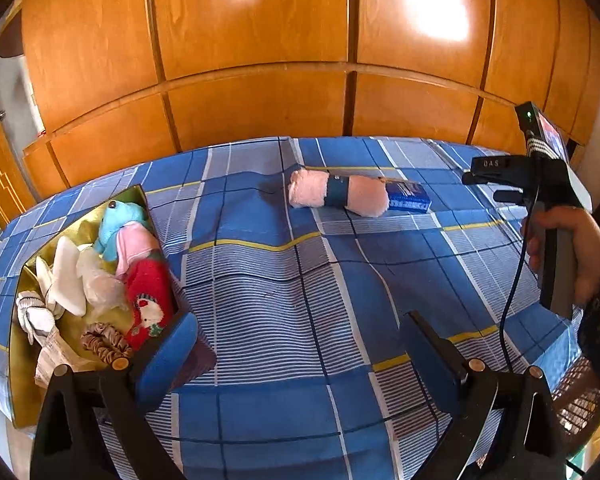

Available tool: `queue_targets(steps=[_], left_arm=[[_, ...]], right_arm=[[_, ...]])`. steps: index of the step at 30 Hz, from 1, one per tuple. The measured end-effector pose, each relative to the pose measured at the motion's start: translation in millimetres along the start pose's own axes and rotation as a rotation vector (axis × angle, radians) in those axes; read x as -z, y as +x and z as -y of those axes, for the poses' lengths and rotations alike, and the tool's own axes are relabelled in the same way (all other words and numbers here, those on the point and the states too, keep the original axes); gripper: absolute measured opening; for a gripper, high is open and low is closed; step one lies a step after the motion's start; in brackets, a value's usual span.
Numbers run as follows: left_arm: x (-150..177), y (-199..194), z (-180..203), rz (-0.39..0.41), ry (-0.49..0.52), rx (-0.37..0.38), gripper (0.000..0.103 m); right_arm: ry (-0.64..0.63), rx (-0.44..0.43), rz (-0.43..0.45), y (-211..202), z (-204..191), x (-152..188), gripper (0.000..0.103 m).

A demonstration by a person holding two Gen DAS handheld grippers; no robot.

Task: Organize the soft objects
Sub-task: 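Move the right tool back toward the pink towel roll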

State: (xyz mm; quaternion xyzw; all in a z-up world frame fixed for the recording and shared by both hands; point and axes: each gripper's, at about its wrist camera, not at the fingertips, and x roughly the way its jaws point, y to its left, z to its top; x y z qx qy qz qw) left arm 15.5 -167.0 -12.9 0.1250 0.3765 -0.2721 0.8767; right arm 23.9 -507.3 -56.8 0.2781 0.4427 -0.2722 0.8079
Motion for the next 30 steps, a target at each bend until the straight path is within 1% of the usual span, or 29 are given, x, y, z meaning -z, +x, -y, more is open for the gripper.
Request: queue_targets(steps=[9,18,23,26,30], left_arm=[[0.2,8.3,9.3,-0.015,0.026,0.008,0.102],[-0.3,18.9,18.2,-0.044,0.031,0.039,0.102],[-0.1,27.3,22.5,-0.069,0.027,0.059,0.102],[1.8,32.9,24.7,-0.089,0.026,0.071,0.095],[-1.8,41.5,24.6,-0.13,0.002,0.123,0.091]], right_arm=[[0.017,-0.001,-0.008,2.0,3.3,-0.5,0.065],[0.036,-0.023,-0.01,1.5,3.7,-0.9,0.065],[0.056,-0.051,-0.016,1.5,5.2,-1.6,0.065],[0.059,-0.058,-0.02,1.5,4.5,-1.2,0.065],[0.061,-0.062,-0.023,1.9,4.5,-1.0,0.065]])
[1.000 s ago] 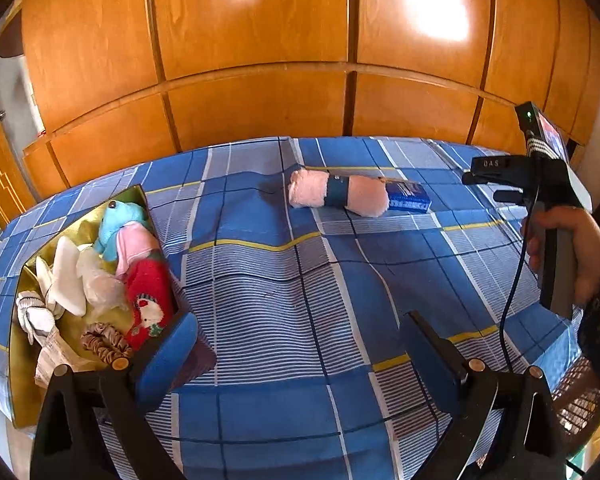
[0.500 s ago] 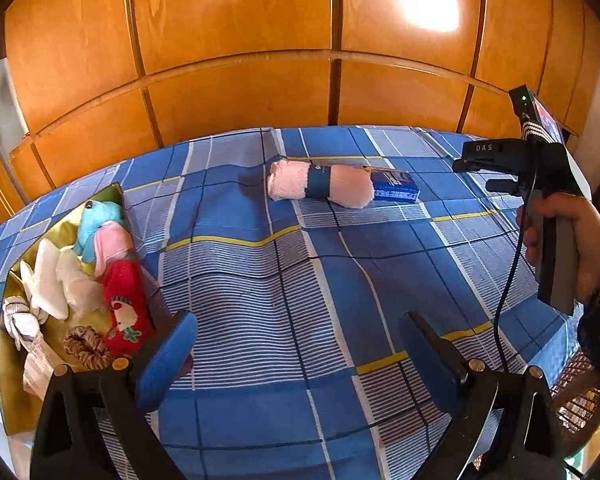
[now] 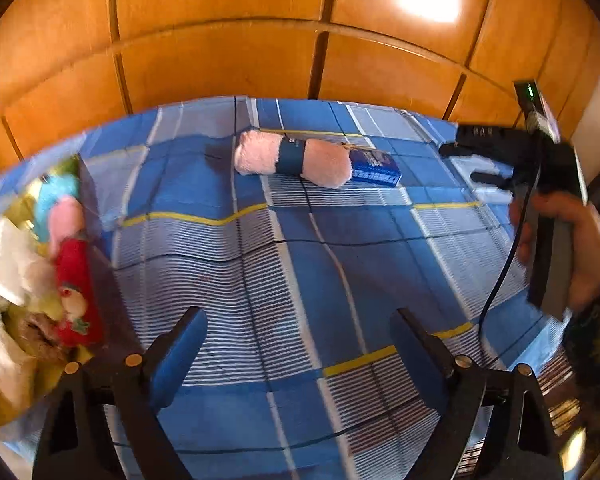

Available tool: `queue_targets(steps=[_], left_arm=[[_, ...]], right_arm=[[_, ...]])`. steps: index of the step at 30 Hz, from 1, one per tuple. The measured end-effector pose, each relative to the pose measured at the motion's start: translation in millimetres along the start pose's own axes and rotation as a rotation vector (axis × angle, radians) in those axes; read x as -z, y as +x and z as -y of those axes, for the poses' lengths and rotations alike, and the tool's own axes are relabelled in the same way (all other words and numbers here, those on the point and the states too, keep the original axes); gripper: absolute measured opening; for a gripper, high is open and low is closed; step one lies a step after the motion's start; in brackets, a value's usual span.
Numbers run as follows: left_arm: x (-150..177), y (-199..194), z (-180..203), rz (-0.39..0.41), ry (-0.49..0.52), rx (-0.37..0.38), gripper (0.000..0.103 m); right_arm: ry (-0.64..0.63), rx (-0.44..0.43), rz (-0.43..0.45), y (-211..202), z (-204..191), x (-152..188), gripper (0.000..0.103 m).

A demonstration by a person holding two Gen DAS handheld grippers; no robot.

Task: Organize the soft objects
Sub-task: 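Grasp the pink towel roll with the left tool while the right tool approaches the blue tissue packet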

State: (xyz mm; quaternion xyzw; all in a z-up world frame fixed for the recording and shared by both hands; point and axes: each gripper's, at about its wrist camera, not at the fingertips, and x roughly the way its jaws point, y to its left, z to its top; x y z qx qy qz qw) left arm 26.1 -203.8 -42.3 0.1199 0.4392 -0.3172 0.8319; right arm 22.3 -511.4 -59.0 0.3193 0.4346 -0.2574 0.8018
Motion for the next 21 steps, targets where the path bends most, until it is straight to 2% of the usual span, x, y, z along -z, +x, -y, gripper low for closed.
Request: queue_targets(steps=[4,7,12,16,21], left_arm=[[-13.1,11.5,-13.8,-0.059,-0.119,0.101,0.083],[-27.7,22.0,-24.7,-0.083,-0.209,0.128,0.081],[-56.4,40.2,-37.3,-0.099,-0.332,0.186,0.064],[-82.9,61.0,-39.7,-0.104,-0.404,0.22,0.065],[-112.0,94.8,-38.8,-0.103,-0.497,0.232,0.076]], right_arm=[[0.01,-0.014,-0.003,-0.8,-0.3,-0.4,0.065],[0.016,-0.024,-0.004,-1.2,-0.7,-0.9,0.065],[0.019,-0.046,-0.005,-2.3,-2.9,-1.2,0.065],[0.018,-0.063,-0.011,-2.0,-4.8,-1.5,0.065],[0.024,-0.088,-0.015,-2.0,-5.7,-2.6,0.065]])
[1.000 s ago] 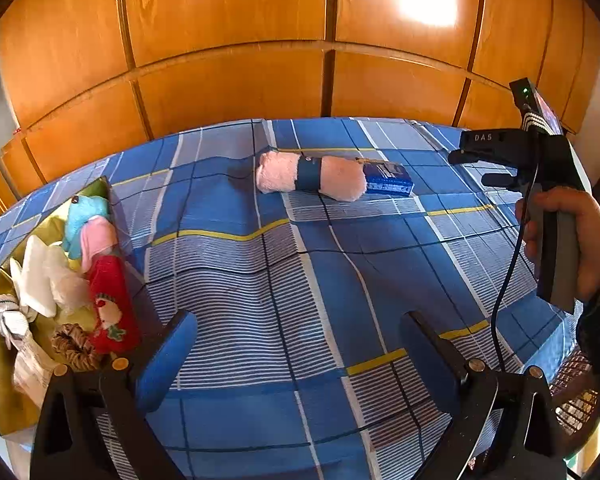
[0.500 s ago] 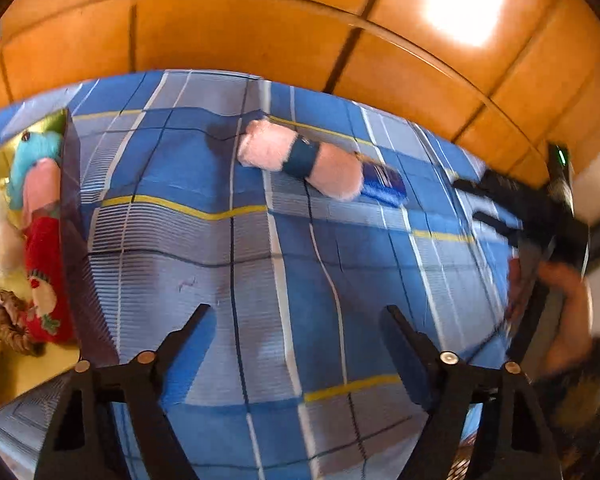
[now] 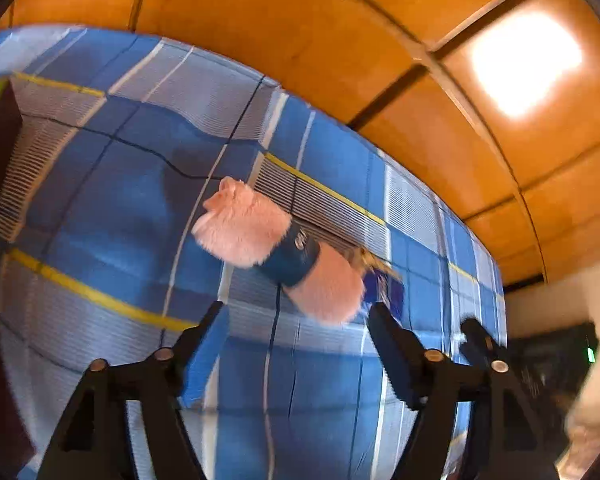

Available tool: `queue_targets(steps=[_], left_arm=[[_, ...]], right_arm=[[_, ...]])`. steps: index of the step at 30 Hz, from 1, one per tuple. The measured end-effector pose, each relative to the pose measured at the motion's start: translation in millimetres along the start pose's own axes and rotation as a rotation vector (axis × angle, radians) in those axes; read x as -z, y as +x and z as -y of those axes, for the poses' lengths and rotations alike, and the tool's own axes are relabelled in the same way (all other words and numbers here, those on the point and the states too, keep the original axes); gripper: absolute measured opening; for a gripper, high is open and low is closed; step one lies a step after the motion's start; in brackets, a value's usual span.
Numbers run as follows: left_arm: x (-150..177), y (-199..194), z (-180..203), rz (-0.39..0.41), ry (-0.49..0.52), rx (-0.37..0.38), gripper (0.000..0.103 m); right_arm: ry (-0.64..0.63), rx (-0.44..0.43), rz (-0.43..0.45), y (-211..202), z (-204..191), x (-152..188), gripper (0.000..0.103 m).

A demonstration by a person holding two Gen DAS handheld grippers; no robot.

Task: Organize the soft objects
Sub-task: 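Grasp the pink towel roll with the left tool while the right tool approaches the blue tissue packet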

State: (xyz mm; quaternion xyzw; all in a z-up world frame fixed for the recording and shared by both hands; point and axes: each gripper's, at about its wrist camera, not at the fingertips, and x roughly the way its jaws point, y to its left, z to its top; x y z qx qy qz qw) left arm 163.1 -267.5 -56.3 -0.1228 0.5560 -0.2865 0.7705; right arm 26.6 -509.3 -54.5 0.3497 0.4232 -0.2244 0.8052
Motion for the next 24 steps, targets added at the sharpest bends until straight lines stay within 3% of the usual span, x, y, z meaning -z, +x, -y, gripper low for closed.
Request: queue_targets(steps=[4,10,12,13,15,21,24], left_arm=[[-18.2,26.9,-2.5,-0.031,-0.092,-0.018,0.084],[-35.7,47.7,0.7,-0.022,-0.116,-0.063,0.083],[-40.4,51.2,7.0,-0.006,-0.082,-0.082,0.075],[-42.2,53.8,8.7,-0.003,-0.059,-0.097,0.06],[-44.0,62.8,16.3,-0.015,0.019,-0.133,0.052],[-37.6,45.6,16.1,-0.009,0.151,-0.088,0.05],[-25.8,20.5,10.2,-0.039,0.211,-0.013,0.05]], right_arm=[[0.014,-0.022,-0.014,2.6,0.8,-0.2,0.065],[0.006,-0.037,-0.033,7.0,-3.4,1.6,0.065],[0.002,-0.034,-0.038,8.6,-4.1,2.7,0.065],[0.0,-0.031,-0.039,9.5,-4.7,2.9,0.065],[-0.008,-0.02,-0.042,11.6,-5.2,3.4,0.065],[0.005,0.006,-0.046,15.1,2.0,2.0,0.065],[0.007,0.005,-0.042,13.6,2.9,1.5,0.065]])
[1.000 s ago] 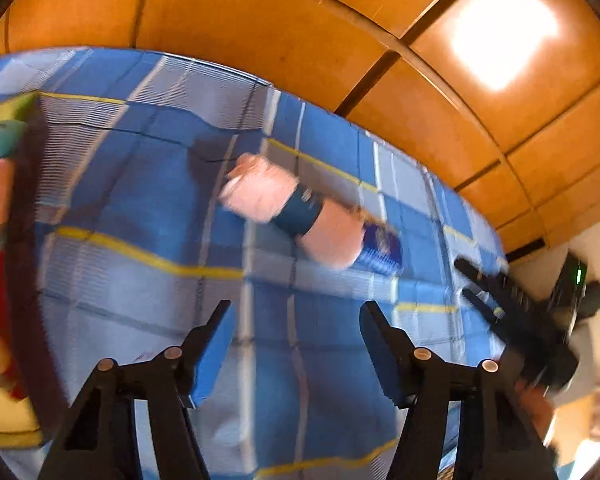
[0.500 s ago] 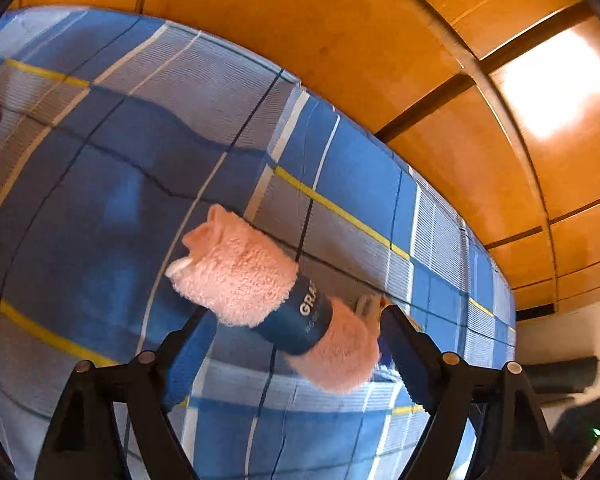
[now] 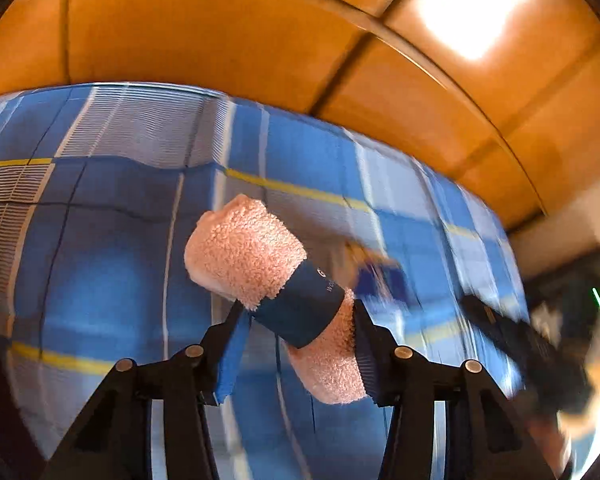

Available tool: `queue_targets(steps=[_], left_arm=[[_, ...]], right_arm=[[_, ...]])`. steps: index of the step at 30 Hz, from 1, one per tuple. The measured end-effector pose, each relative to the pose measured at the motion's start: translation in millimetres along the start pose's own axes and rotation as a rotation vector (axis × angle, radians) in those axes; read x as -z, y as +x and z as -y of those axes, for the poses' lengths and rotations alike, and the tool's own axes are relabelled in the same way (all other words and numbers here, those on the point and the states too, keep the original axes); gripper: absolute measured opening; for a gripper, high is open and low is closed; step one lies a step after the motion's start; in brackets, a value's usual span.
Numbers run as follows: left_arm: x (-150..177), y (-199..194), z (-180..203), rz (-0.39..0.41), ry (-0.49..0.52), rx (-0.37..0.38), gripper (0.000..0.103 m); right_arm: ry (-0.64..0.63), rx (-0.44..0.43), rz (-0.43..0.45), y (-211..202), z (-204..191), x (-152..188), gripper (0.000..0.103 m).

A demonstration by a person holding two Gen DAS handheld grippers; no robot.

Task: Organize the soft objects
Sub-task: 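Grasp the pink towel roll with the left tool while the right tool approaches the blue tissue packet, then grasp the blue Tempo tissue packet with the right tool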

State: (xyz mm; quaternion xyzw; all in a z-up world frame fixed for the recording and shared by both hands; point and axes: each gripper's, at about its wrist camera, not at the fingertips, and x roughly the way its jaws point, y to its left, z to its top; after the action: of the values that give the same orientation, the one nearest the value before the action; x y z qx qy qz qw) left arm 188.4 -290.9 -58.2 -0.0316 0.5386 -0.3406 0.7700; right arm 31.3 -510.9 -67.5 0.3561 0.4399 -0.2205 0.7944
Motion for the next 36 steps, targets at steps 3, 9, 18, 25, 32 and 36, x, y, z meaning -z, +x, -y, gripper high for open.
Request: queue_targets(steps=[3,9,18,25,32,36], left_arm=[[16.1,-23.2,-1.5,-0.063,0.078,0.063,0.05],[61.7,-42.0,1.6,-0.22,0.268,0.064,0.054],[102.5,-23.5,-10.9,-0.132,0.172,-0.077,0.081],[126.2,-20.2,0.8,0.012,0.233,-0.178,0.084],[128.7,-21.7,-3.6,0.046,0.241,-0.17,0.086],[126.5,-23.4,-9.8,0.045,0.226,-0.147,0.091]], right_arm=[[-0.008,0.02,0.005,-1.0,-0.6,0.5,0.065],[-0.045,0.042,-0.008,1.6,-6.8,3.9,0.065],[-0.082,0.064,-0.03,6.9,-9.5,5.5,0.065],[-0.094,0.037,-0.028,5.5,-11.5,5.4,0.065],[-0.363,-0.008,-0.059,13.3,-55.4,20.3,0.065],[-0.72,0.016,-0.079,23.1,-98.7,28.7,0.065]])
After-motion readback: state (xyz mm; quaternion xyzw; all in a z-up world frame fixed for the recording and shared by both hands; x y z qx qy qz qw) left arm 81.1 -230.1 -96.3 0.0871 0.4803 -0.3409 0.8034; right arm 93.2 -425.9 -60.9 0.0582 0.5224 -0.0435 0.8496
